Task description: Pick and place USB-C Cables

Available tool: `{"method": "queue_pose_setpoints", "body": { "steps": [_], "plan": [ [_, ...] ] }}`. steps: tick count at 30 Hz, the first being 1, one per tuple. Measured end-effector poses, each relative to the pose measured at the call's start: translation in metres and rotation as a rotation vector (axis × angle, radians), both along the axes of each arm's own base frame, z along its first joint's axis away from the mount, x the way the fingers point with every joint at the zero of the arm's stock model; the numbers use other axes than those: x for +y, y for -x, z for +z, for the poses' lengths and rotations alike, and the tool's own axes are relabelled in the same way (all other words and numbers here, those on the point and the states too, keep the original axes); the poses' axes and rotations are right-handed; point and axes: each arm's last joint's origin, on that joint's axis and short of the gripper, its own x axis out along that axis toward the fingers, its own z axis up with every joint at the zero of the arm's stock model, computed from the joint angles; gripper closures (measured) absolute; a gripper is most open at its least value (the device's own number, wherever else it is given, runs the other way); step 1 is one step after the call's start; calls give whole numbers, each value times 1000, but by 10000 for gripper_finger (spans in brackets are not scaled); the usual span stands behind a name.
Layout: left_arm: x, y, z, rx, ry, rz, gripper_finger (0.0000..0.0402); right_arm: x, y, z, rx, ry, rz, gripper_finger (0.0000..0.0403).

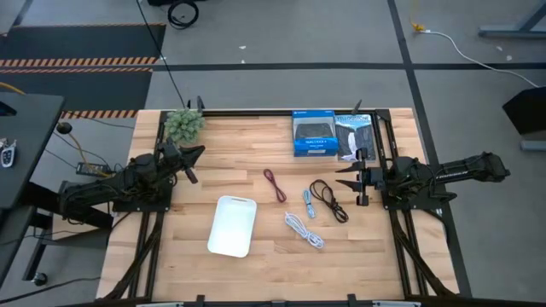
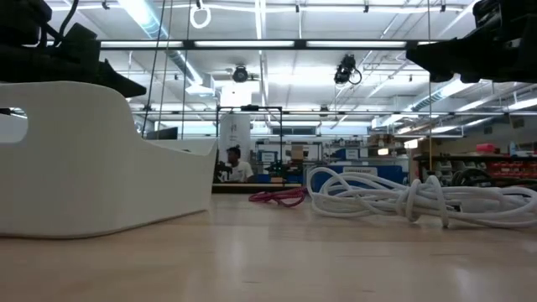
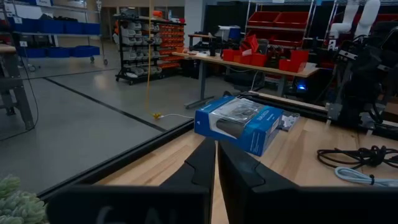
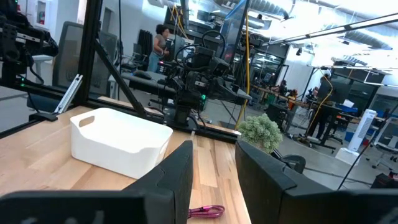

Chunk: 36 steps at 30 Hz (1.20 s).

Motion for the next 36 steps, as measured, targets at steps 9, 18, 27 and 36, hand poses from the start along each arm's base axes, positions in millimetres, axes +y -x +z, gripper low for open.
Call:
{"method": "queue_pose_setpoints", "body": {
  "steps": [9, 18, 27, 36],
  "plan": [
    [0, 0, 0, 0, 0, 0, 377, 0, 1, 6, -61, -2, 0, 275],
    [0, 0, 0, 0, 0, 0, 377, -10, 10, 34, -413, -638, -101, 275],
    [0, 0, 0, 0, 0, 0, 377, -18, 13, 48, -571, -963, -154, 275],
    [0, 0, 0, 0, 0, 0, 377, -17, 18, 74, -668, -1089, -20, 275]
  ]
}}
